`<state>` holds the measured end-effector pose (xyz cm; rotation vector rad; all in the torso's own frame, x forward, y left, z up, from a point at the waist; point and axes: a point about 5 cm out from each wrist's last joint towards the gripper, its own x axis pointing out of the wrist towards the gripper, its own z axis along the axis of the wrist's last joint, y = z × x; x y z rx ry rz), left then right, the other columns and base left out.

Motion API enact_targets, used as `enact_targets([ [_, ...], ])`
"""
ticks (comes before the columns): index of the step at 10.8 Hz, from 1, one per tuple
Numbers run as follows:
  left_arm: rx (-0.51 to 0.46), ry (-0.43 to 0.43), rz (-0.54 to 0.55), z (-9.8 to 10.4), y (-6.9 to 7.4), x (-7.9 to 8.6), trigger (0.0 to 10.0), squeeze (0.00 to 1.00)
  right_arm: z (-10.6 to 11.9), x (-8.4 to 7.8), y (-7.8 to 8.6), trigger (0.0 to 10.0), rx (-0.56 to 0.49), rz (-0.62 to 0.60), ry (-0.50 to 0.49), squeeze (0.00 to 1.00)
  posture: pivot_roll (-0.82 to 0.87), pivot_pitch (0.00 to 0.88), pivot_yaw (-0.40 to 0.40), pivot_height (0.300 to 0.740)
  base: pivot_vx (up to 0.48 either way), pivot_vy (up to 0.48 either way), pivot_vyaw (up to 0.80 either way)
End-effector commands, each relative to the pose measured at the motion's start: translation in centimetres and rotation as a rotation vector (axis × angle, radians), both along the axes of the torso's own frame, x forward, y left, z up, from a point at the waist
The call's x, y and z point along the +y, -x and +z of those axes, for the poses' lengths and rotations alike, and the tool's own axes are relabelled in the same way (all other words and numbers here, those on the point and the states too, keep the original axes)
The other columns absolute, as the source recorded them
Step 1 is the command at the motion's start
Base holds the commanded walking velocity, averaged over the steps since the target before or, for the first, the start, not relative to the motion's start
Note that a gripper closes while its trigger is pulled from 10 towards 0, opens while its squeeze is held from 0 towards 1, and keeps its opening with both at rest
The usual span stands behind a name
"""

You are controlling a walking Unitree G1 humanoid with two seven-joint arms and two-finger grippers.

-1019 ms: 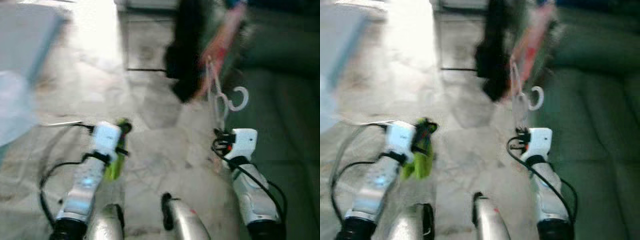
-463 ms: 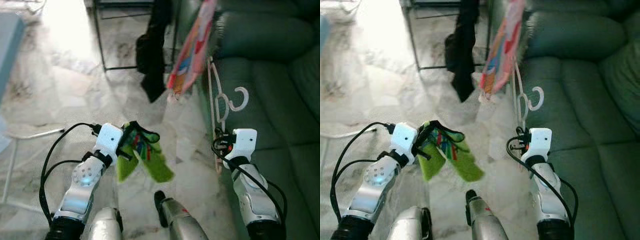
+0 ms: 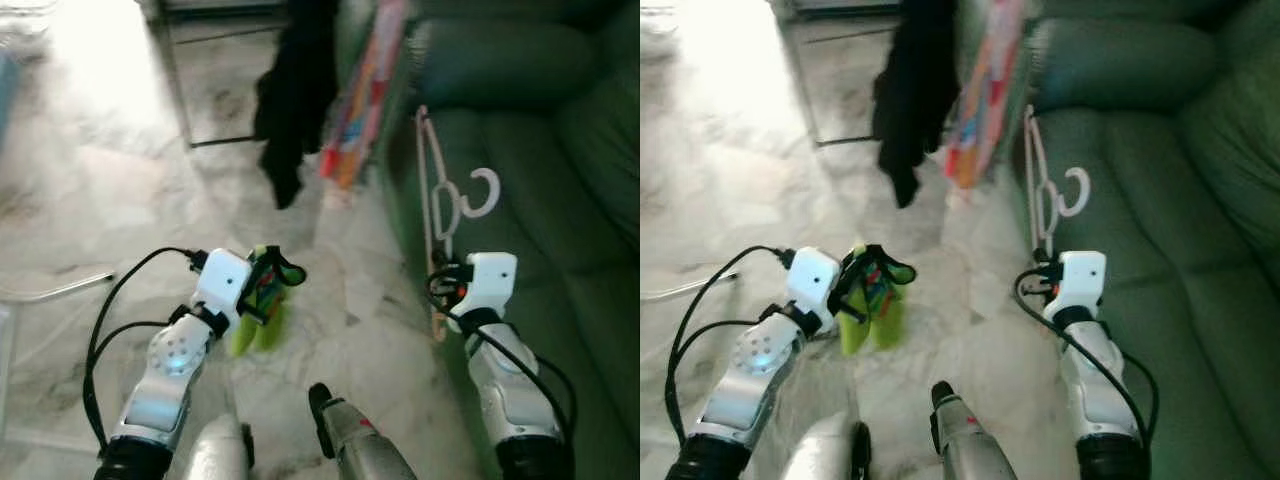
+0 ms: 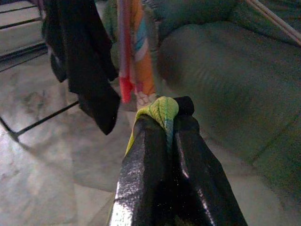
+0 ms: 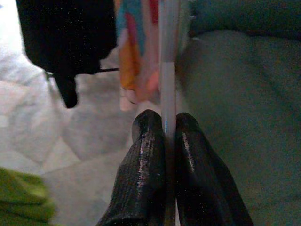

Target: Hang hanger

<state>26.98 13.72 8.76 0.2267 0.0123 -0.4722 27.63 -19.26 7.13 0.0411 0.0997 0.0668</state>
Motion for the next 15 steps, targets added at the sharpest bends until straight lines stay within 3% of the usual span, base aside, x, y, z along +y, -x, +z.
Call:
enact_targets([
  [1, -0.006, 0.0, -0.015, 0.2, 0.2, -0.1, 10.0, 0.0, -0.4, 0.0, 0.2, 10.0, 0.015, -0.004, 0.003, 0.0, 0.02, 0.239, -0.091, 0.74, 0.0, 0.368, -0.8],
  [5, -0.014, -0.006, -0.025, 0.3, -0.1, -0.3, 10.0, 0.0, -0.4, 0.0, 0.0, 10.0, 0.01, -0.01, -0.002, 0.0, 0.01, 0.233, -0.088, 0.74, 0.0, 0.244, -0.8],
  [7, -0.023, -0.018, -0.039, 0.4, -0.1, -0.3, 10.0, 0.0, -0.4, 0.1, -0.1, 10.0, 0.012, -0.007, -0.002, 0.0, 0.02, 0.228, -0.089, 0.74, 0.0, 0.0, 0.0],
  [8, -0.08, -0.046, 0.002, 1.0, -0.6, 0.3, 10.0, 0.0, -0.5, 0.1, -0.3, 10.0, 0.019, 0.006, 0.0, 0.0, 0.02, 0.222, -0.09, 0.74, 0.0, 0.0, 0.0],
  [10, -0.117, -0.013, 0.199, 1.9, -2.7, 2.3, 10.0, 0.0, -1.4, 0.3, 0.1, 10.0, 0.085, 0.089, 0.021, 0.0, 0.04, 0.214, -0.098, 0.74, 0.0, 0.0, 0.0],
  [11, -0.087, -0.034, 0.059, 1.7, -2.6, 1.8, 10.0, 0.0, -1.8, 0.0, 0.4, 10.0, 0.121, 0.142, 0.07, 0.0, 0.04, 0.208, -0.102, 0.74, 0.0, 0.0, 0.0],
  [12, -0.022, -0.236, -0.132, 0.3, -2.4, 1.3, 10.0, 0.0, -1.9, -0.7, 0.5, 10.0, 0.145, 0.199, 0.124, 0.0, 0.05, 0.205, -0.105, 0.74, 0.0, 0.0, 0.0],
  [13, 0.031, -0.429, -0.226, -1.0, -2.8, 1.8, 10.0, 0.0, -1.8, -1.2, 0.5, 10.0, 0.186, 0.33, 0.188, 0.0, 0.06, 0.192, -0.103, 0.74, 0.0, 0.0, 0.0],
  [14, -0.007, -0.484, -0.246, -0.6, -3.2, 1.9, 10.0, 0.0, -1.8, -1.4, 0.5, 10.0, 0.224, 0.406, 0.199, 0.0, 0.07, 0.188, -0.102, 0.74, 0.0, 0.0, 0.0],
  [15, -0.042, -0.476, -0.198, 0.6, -4.6, 2.1, 10.0, 0.0, -1.3, -2.3, 0.5, 10.0, 0.279, 0.555, 0.276, 0.0, 0.06, 0.181, -0.098, 0.74, 0.0, 0.0, 0.0],
])
